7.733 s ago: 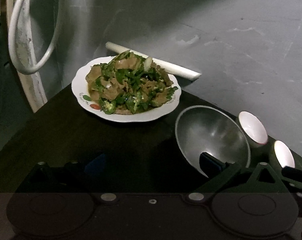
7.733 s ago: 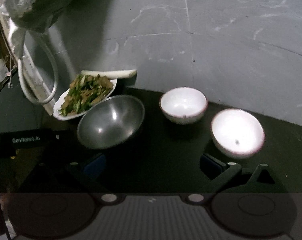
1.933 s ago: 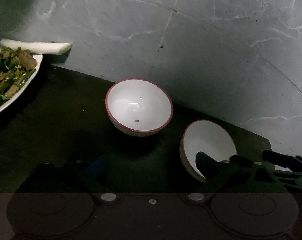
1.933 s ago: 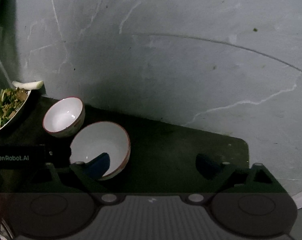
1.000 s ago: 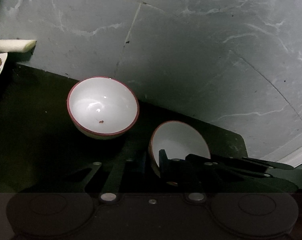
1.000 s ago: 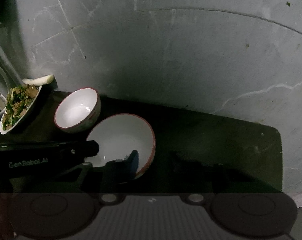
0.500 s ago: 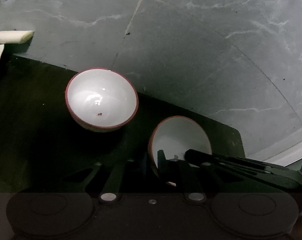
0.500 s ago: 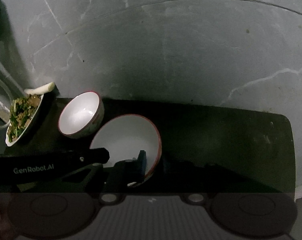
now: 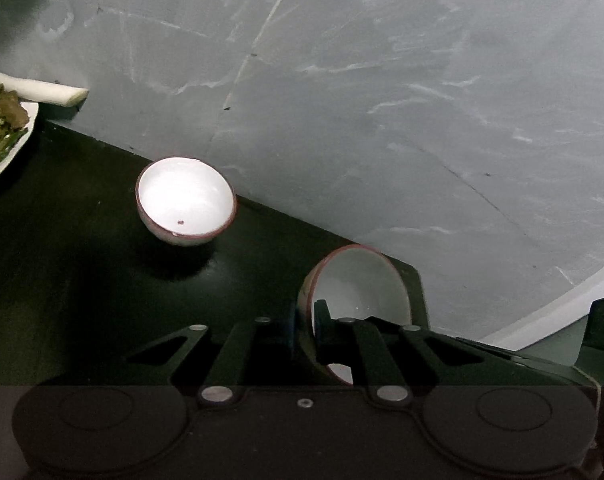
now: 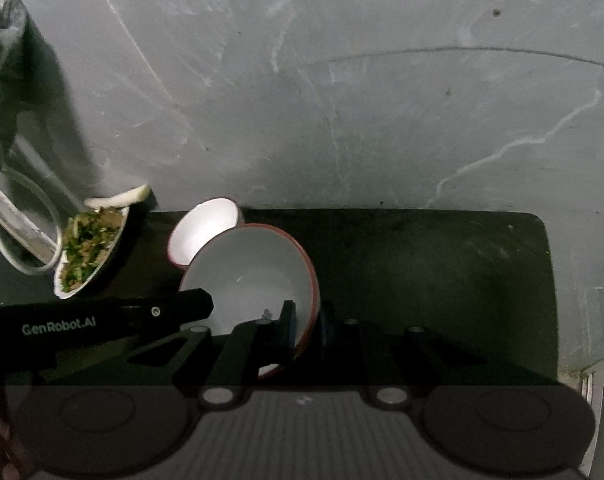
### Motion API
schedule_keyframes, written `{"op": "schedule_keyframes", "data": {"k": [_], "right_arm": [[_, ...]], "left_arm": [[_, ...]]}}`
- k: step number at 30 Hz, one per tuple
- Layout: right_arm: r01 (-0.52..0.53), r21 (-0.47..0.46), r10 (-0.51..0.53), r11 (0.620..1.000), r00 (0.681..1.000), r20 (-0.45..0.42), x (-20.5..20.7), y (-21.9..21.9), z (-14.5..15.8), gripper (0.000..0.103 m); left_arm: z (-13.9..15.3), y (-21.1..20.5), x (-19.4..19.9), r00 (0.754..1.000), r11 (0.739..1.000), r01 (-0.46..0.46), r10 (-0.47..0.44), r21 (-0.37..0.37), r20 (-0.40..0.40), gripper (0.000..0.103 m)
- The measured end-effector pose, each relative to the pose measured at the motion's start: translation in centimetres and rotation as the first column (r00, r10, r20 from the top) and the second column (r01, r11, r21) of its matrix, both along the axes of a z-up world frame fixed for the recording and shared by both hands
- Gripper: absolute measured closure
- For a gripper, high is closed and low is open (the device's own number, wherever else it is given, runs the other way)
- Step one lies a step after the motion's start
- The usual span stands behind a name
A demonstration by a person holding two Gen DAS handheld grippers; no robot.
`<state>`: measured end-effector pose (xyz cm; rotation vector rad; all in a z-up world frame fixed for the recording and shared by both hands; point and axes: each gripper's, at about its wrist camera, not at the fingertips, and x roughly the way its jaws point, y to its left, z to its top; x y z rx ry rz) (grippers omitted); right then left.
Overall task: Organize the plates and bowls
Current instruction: 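Lift the white bowl with both tools and carry it over the steel bowl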
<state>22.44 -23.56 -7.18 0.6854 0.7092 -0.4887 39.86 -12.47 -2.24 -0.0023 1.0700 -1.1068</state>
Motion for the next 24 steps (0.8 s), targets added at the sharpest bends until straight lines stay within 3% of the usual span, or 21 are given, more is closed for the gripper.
{"op": "schedule_keyframes", "data": {"k": [11, 24], "right_arm": [[0.006, 0.012, -0.006, 1.0, 1.0, 0.028, -6.1, 4.5, 2.3, 0.09], [-0.021, 0.093, 0.021, 0.995, 1.0, -0.005, -11.6, 9.7, 1.5, 0.089]], "left_arm": [[1.8, 4.5, -5.6, 1.0, 1.0, 0.027, -0.027, -0.009, 0.012, 0.095], [0.9, 9.1, -10.2, 0.993, 0.992, 0.115, -0.115, 0.058, 0.0, 0.095]]}}
